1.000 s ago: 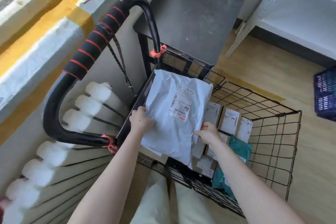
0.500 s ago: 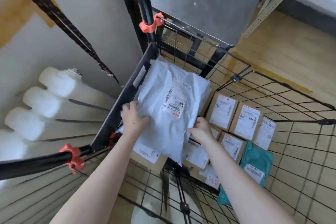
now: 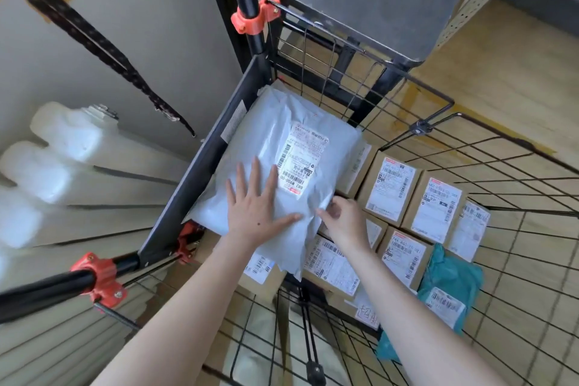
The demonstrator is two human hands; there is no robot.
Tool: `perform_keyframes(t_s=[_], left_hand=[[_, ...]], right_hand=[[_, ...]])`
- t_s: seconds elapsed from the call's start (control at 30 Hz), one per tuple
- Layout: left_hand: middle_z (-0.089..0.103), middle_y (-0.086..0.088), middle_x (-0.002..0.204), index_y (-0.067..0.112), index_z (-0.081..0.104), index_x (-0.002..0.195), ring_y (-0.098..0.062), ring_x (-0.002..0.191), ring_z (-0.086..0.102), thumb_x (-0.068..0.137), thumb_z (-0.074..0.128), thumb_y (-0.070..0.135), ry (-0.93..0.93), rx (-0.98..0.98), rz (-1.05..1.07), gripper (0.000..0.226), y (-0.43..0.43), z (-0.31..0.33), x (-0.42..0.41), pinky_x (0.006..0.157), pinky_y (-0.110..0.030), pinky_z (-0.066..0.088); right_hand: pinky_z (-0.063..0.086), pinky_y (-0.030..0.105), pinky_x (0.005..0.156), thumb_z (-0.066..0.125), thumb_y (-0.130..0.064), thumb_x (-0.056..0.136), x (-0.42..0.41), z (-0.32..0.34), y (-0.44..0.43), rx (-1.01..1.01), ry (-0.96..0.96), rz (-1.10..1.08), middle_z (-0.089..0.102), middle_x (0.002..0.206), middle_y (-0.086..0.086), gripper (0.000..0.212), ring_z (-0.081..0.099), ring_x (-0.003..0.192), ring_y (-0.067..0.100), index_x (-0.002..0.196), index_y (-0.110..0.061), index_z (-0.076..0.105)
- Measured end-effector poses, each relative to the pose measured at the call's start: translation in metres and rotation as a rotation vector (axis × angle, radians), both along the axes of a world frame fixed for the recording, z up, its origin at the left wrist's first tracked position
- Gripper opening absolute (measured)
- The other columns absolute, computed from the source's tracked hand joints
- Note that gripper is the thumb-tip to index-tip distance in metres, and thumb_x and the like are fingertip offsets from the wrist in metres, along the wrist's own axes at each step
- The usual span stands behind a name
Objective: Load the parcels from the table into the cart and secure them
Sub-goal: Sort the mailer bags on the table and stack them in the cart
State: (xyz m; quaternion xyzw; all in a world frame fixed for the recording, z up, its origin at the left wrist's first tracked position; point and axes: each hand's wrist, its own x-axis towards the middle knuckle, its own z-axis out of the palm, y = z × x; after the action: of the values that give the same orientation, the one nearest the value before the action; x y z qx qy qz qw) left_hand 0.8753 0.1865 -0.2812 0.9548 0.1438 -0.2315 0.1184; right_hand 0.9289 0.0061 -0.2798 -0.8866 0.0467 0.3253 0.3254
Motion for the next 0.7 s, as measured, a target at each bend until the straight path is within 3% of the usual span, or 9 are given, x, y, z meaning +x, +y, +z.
perform_keyframes(t_s=[0.07,0.17,0.23,0.3,0.47,0.7], left_hand=[[-0.03,-0.003,0.156,0.035,-0.019,0.149,-0.036,0.139,-0.034,0.062,0.021,0.097,0.045,0.026,0.001,0.114,0.003,-0.007,0.004,0.112,-0.063,-0.013],[-0.033,0.001,0.155,0.04,-0.024,0.146,-0.036,0.138,-0.035,0.058,0.025,0.099,0.064,0.026,-0.006,0.116,0.009,-0.013,0.012,0.108,-0.069,-0.011],[-0.034,0.003,0.154,0.042,-0.023,0.146,-0.036,0.139,-0.034,0.055,0.025,0.1,0.068,0.021,-0.011,0.118,0.012,-0.016,0.015,0.106,-0.071,-0.01],[-0.035,0.004,0.154,0.042,-0.021,0.147,-0.036,0.138,-0.036,0.053,0.025,0.1,0.074,0.019,-0.016,0.119,0.013,-0.019,0.017,0.105,-0.073,-0.01],[-0.039,0.003,0.152,0.041,-0.024,0.145,-0.036,0.135,-0.04,0.051,0.023,0.102,0.077,0.033,0.007,0.122,0.011,-0.018,0.011,0.102,-0.073,-0.014],[-0.044,0.002,0.149,0.04,-0.028,0.144,-0.037,0.131,-0.045,0.054,0.022,0.101,0.091,0.06,0.024,0.12,0.007,-0.016,0.01,0.098,-0.075,-0.019]], right_hand=[[0.042,0.037,0.102,0.067,-0.04,0.086,0.004,-0.002,-0.002,-0.132,-0.151,0.082,0.037,0.143,0.012,0.076,0.037,0.132,0.028,0.147,-0.006,0.035],[0.017,0.047,0.118,0.064,-0.057,0.081,0.018,0.002,0.006,-0.13,-0.395,0.284,0.009,0.158,0.013,0.103,0.005,0.146,0.034,0.155,-0.014,0.005],[-0.005,0.049,0.118,0.059,-0.068,0.077,0.031,0.0,0.017,-0.182,-0.419,0.526,-0.015,0.16,0.012,0.112,-0.02,0.146,0.034,0.154,-0.023,-0.01],[-0.013,0.055,0.115,0.057,-0.076,0.072,0.042,-0.002,0.03,-0.253,-0.401,0.711,-0.032,0.155,0.012,0.119,-0.033,0.14,0.036,0.15,-0.031,-0.02],[-0.009,0.062,0.115,0.048,-0.089,0.063,0.055,-0.016,0.04,-0.379,-0.289,0.834,-0.047,0.146,0.013,0.126,-0.042,0.134,0.039,0.141,-0.037,-0.037],[-0.011,0.062,0.113,0.039,-0.094,0.062,0.062,-0.017,0.046,-0.496,-0.212,0.897,-0.051,0.141,0.015,0.125,-0.044,0.131,0.04,0.137,-0.035,-0.042]])
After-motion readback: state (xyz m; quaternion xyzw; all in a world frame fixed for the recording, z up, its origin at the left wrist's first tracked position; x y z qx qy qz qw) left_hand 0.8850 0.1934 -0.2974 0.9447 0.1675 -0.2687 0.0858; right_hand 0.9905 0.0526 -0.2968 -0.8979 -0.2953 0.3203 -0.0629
